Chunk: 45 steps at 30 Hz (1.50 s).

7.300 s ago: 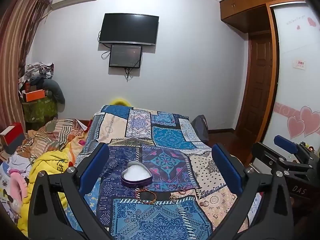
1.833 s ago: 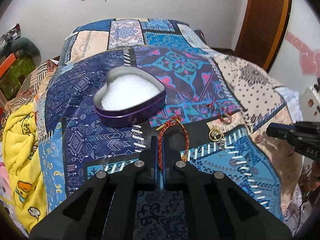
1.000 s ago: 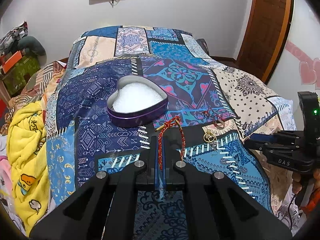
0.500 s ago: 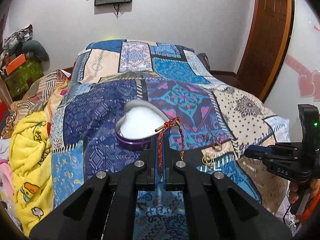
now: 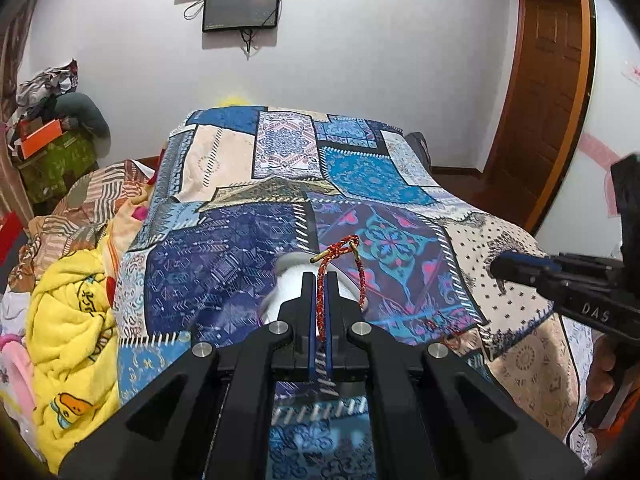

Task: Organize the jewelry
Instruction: 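Lower the bracelet into the heart tin with the left tool while the right tool carries the ring over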

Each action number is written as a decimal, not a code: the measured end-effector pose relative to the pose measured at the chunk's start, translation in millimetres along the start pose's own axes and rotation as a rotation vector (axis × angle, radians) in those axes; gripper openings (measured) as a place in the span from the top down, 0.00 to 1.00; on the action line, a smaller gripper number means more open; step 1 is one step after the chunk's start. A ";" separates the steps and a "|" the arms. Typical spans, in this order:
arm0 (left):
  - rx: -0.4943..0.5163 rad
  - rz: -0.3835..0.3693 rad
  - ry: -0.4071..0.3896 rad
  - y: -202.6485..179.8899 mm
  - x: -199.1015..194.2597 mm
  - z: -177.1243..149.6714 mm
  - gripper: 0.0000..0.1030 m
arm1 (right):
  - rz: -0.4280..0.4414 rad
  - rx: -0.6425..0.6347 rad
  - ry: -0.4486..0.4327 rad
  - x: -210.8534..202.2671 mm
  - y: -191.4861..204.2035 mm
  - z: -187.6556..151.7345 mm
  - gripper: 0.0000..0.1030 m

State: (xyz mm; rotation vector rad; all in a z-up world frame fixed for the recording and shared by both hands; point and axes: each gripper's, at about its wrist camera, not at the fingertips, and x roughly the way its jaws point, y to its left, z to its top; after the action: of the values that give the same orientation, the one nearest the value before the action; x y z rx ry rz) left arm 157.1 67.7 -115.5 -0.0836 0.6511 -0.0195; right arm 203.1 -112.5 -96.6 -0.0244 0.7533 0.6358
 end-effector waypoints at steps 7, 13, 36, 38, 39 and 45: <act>-0.008 0.006 0.014 12.6 17.9 2.4 0.98 | 0.047 -0.037 -0.010 23.1 17.8 19.4 0.90; -0.017 -0.009 0.054 23.5 39.5 2.5 0.98 | 0.093 -0.067 0.028 51.3 29.9 28.4 0.90; 0.024 -0.023 0.128 25.6 73.2 -3.7 0.67 | -0.009 -0.039 0.111 64.7 -25.0 26.1 0.81; 0.020 -0.022 0.124 25.9 72.3 -3.1 0.64 | -0.022 -0.031 0.129 63.7 -32.9 22.6 0.77; 0.019 -0.021 0.123 25.6 71.9 -2.8 0.62 | -0.021 -0.030 0.140 64.7 -34.2 20.8 0.77; 0.031 -0.013 0.110 19.8 67.0 -1.2 0.49 | 0.020 -0.109 0.246 85.0 -15.9 1.0 0.72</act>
State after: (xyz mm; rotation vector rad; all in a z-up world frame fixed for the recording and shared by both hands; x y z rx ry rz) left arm 209.5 84.4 -158.7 -0.0567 0.7601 -0.0468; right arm 259.3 -80.2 -153.9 -0.1982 0.9564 0.7006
